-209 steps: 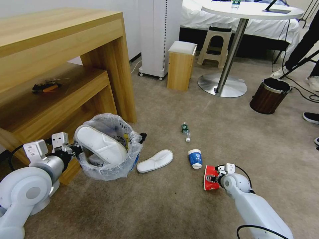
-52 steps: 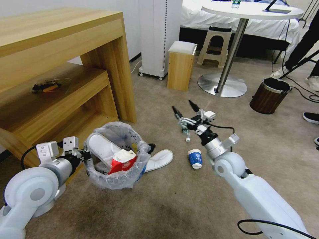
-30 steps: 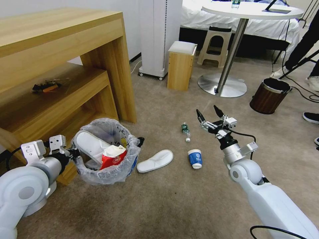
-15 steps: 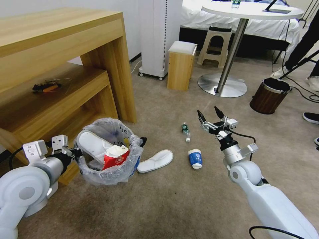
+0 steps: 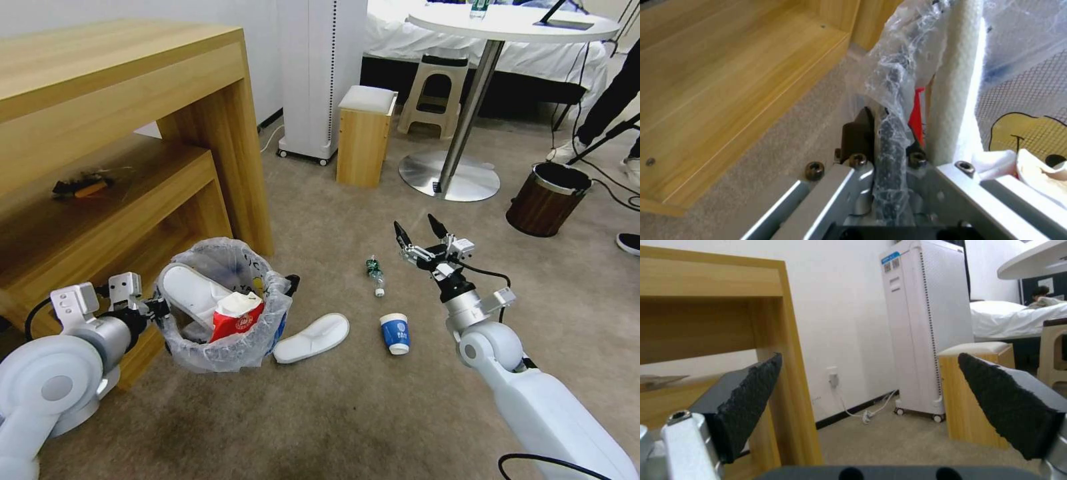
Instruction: Pick up the trash bin and place the garbage on the floor into it.
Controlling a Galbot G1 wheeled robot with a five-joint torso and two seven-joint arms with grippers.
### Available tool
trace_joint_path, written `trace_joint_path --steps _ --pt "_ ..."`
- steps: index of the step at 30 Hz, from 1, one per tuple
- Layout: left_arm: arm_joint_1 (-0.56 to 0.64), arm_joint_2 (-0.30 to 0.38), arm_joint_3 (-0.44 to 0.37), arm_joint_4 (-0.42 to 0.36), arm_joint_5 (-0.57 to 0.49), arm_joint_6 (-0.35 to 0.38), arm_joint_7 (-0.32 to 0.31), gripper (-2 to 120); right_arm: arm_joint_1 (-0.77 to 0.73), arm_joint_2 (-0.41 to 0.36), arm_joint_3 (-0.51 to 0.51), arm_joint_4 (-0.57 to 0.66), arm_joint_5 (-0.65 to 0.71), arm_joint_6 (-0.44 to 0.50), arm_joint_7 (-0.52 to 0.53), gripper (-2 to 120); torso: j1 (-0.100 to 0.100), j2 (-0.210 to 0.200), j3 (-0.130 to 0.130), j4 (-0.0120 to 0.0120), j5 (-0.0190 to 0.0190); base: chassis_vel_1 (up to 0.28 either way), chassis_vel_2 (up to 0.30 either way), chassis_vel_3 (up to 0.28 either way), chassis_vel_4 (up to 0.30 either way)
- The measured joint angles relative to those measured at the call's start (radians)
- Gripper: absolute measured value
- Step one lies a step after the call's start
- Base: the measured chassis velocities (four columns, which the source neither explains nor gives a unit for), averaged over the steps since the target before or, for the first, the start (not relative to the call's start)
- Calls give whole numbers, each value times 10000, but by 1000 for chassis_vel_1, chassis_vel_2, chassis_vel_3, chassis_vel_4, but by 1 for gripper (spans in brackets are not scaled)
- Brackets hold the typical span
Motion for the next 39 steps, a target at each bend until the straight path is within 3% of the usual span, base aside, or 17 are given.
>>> trace_joint_path --steps 39 --pt "132 29 -90 -163 22 24 75 0 -36 8 -9 47 -23 35 -35 100 0 0 0 1 0 -94 87 90 -86"
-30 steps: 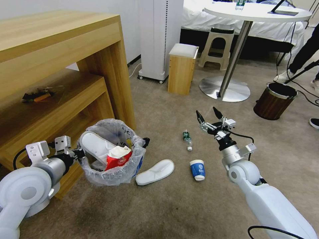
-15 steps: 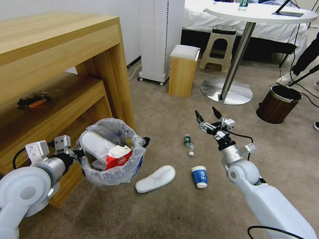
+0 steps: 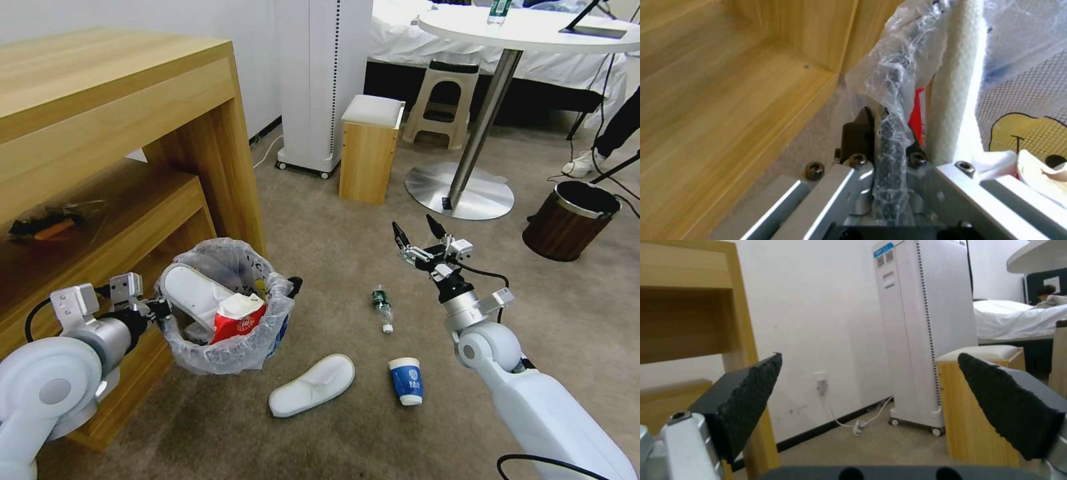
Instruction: Pick up the trash bin and place the garbage on the floor into it.
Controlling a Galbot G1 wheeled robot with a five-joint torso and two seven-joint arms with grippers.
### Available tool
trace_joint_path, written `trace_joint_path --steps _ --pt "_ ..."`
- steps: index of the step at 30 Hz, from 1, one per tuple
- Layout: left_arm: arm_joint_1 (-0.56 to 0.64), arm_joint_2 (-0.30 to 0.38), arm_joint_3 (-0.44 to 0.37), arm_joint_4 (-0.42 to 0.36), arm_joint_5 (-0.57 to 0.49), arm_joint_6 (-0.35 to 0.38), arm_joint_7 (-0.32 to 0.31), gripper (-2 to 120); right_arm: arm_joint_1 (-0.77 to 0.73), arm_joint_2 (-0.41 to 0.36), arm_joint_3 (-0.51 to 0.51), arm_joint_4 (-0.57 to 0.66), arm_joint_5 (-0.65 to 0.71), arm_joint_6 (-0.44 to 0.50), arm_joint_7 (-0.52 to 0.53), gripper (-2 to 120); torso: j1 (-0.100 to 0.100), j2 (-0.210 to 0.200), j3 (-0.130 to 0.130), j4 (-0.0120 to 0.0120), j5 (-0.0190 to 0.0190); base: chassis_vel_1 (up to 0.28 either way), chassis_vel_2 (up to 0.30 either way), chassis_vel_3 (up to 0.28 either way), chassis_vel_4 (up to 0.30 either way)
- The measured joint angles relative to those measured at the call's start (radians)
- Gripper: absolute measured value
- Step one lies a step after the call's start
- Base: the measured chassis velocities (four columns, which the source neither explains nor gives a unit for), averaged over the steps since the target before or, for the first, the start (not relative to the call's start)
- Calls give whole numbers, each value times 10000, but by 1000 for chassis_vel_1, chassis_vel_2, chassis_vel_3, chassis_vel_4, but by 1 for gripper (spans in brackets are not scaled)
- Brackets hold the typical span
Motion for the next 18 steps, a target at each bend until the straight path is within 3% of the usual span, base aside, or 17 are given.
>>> trace_joint_path --steps 6,12,16,18 --pt "0 3 0 -38 3 1 -2 0 -42 -31 -29 74 -47 -44 191 100 2 0 2 0 1 -102 110 105 -93" --pt "-1 19 0 -39 3 3 -4 0 -246 -147 -25 393 -225 -662 651 100 0 0 -1 0 0 -19 22 30 -19" --pt "-11 17 2 -38 3 4 -4 0 -339 -178 -45 427 -578 -1258 1257 100 0 0 -1 0 1 0 0 0 0" --pt "-37 22 2 -33 -2 4 -5 0 -450 -229 -7 538 -907 -2209 1734 100 0 0 0 1 0 0 0 0 0"
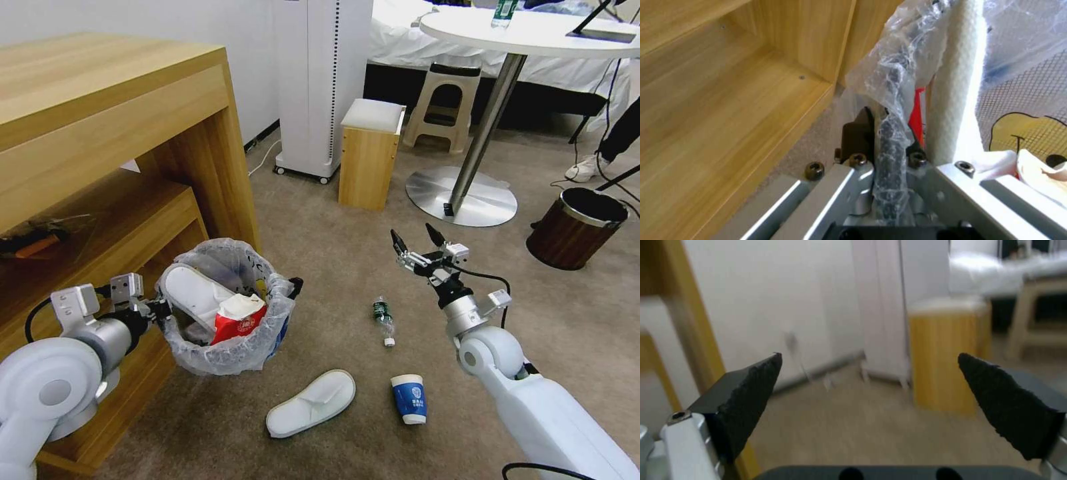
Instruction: Pick up the trash bin and place the garbage on the floor into it.
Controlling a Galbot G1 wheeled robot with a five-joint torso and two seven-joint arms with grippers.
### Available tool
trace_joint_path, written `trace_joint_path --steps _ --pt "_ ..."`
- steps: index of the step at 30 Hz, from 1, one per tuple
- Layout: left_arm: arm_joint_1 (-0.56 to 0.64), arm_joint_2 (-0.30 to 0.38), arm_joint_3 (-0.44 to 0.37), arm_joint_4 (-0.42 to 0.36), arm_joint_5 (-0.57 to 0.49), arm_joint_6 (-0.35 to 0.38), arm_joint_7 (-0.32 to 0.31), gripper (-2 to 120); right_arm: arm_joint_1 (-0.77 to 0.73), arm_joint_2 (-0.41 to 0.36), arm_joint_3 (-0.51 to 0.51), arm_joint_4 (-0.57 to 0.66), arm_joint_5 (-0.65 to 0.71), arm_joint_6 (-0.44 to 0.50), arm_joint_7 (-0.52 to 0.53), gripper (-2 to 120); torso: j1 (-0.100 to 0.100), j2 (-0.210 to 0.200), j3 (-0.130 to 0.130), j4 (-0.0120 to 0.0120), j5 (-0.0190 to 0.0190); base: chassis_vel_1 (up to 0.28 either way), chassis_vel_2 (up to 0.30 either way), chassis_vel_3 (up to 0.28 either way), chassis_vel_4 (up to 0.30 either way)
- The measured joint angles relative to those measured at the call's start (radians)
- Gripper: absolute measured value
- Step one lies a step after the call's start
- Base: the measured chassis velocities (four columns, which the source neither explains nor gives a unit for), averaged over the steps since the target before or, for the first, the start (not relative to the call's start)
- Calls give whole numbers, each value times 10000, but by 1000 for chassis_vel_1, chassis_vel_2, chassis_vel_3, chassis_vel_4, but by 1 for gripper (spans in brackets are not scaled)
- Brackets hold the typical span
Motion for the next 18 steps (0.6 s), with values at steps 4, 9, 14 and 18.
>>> trace_joint_path --steps 4,9,14,18 --pt "-30 22 -1 2 -34 0 0 0 -174 -57 -20 254 -256 -1638 938 100 0 0 -1 -3 0 0 0 0 0" --pt "-33 -22 25 -14 -51 0 0 0 -302 -36 -127 418 -35 -3008 1821 100 0 0 0 -1 0 0 0 0 0" --pt "-6 -82 51 -44 -79 2 -6 0 -396 -27 -153 480 162 -3796 2410 100 0 0 -1 -1 0 0 0 0 0" --pt "18 -120 107 -117 -90 5 -26 0 -516 -71 -152 637 680 -4961 3020 100 -1 0 0 -1 1 0 0 0 0"
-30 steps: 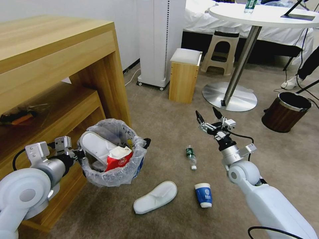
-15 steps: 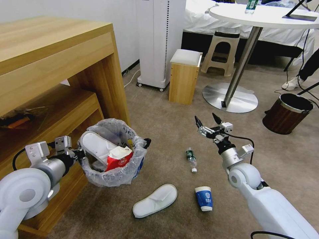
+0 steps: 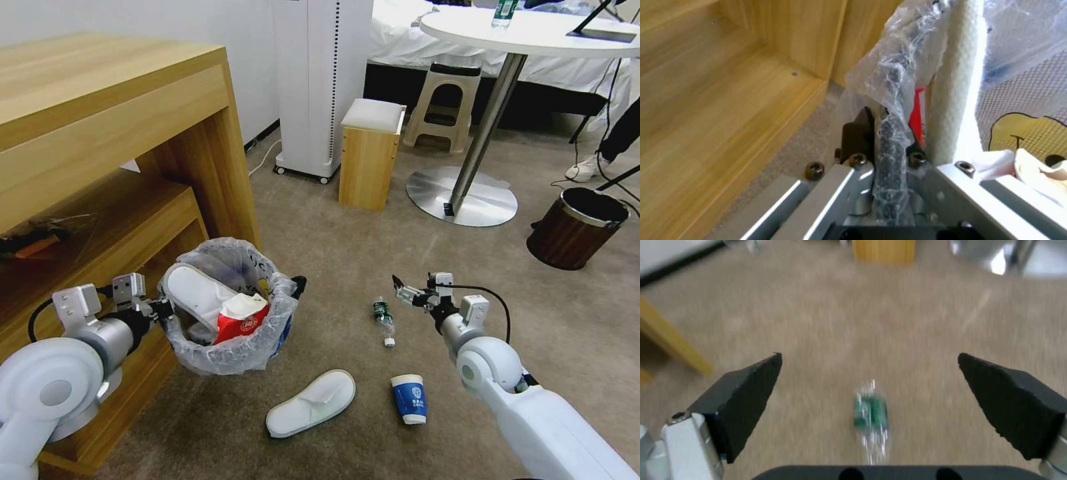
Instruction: Pick up the trash bin and place the garbage on the floor into it.
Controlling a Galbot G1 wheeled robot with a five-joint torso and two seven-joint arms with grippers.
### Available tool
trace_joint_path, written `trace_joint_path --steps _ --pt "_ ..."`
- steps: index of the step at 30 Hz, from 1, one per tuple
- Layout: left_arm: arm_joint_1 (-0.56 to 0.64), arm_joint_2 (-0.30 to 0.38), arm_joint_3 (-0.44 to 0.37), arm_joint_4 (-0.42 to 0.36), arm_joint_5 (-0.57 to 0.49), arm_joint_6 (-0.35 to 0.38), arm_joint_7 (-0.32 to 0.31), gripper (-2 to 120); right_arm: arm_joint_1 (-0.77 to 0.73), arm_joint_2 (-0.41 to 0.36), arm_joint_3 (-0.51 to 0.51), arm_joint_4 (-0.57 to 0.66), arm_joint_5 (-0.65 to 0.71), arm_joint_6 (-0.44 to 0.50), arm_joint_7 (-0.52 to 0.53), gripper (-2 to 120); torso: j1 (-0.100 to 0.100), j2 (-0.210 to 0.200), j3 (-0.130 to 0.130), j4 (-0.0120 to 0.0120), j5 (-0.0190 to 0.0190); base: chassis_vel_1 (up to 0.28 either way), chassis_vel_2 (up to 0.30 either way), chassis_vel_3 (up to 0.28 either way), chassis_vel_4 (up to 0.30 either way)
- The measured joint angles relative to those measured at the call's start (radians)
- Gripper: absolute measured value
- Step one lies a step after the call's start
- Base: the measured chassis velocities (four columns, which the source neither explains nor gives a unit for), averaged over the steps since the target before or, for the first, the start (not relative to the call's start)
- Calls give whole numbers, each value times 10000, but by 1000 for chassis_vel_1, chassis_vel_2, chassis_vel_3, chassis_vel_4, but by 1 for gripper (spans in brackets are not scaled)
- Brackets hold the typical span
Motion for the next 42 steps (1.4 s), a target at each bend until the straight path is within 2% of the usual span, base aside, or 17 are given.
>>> trace_joint_path --steps 2,3,4,23,33,42 --pt "3 -2 2 -7 -2 0 -2 0 -2 0 1 3 16 -35 12 100 0 0 0 0 0 0 0 0 0" --pt "41 -27 22 -103 -17 8 -26 0 -6 -3 10 6 323 -614 308 100 1 0 0 0 -1 0 0 0 0" --pt "79 -37 30 -148 -19 11 -40 0 18 11 0 -72 391 -741 403 100 1 0 0 0 0 0 0 0 0" --pt "438 -179 478 -414 107 119 -73 0 391 238 -77 -1003 1583 -2223 963 100 0 0 1 1 0 0 0 0 0" --pt "311 -113 405 -291 123 120 -59 0 330 357 -424 -1299 2011 -3882 1330 100 0 0 1 0 0 0 0 0 0" --pt "317 -47 309 -297 123 120 -43 0 206 387 -732 -1893 2155 -3951 1298 100 0 0 1 0 0 0 0 0 0"
